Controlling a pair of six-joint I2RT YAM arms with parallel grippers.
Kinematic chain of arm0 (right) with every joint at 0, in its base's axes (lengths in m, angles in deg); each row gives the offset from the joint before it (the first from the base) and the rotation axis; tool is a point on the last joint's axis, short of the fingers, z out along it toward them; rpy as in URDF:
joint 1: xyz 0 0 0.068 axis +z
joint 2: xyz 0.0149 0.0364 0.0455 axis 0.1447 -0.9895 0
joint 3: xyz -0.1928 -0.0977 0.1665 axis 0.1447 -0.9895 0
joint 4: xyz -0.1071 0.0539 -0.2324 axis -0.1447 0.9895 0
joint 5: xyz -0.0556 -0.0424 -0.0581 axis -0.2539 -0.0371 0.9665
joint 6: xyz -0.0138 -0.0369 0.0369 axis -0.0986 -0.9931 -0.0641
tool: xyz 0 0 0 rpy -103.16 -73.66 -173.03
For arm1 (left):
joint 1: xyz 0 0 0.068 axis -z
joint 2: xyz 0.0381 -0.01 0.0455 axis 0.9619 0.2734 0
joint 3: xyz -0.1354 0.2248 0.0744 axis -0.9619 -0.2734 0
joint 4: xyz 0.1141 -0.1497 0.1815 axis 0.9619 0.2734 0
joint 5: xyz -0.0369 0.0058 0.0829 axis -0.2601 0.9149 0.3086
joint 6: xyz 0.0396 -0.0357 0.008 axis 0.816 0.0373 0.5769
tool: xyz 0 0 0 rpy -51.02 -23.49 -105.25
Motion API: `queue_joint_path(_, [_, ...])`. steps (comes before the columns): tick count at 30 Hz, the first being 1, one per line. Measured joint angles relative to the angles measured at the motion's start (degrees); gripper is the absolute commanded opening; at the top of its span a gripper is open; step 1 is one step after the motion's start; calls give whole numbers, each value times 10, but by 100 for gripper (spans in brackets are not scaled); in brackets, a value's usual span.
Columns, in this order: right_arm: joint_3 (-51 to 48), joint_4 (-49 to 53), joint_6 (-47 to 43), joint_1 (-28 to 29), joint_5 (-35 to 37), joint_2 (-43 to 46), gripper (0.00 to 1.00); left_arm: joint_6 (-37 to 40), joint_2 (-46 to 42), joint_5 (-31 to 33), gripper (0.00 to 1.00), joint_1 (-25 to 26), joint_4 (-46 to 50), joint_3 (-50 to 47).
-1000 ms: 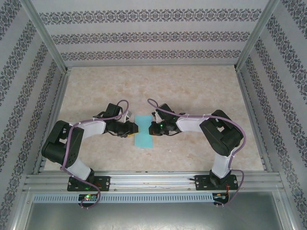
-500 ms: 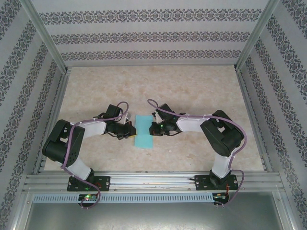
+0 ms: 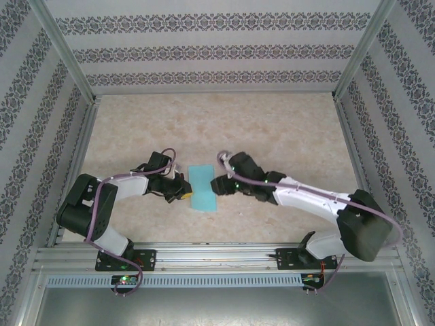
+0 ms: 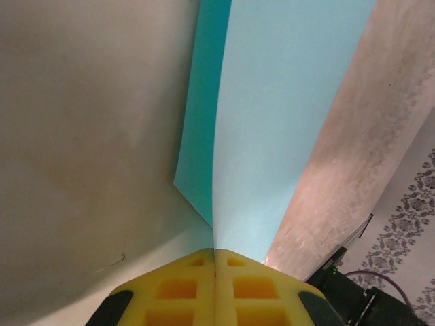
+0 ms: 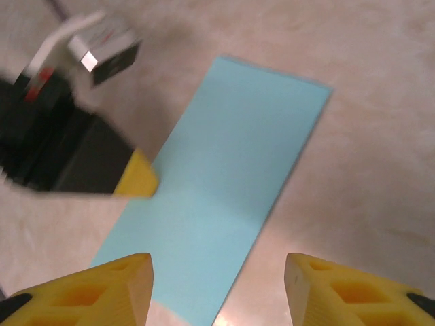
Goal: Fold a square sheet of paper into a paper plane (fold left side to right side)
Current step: Third fold the triangle at the center of the table.
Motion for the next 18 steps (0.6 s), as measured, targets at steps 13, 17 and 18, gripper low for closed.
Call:
queue_joint_path(13, [-21,-37,-160,239,210,-93,65,-29,0,-10,0,1,-7,-1])
queue_joint_path(17, [17,-39,-184,241,235,-150,65,-30,0,-12,0,3,-7,-1])
queue_joint_path(18, [28,-41,-188,241,240,-160,65,-30,0,-12,0,3,-7,-1])
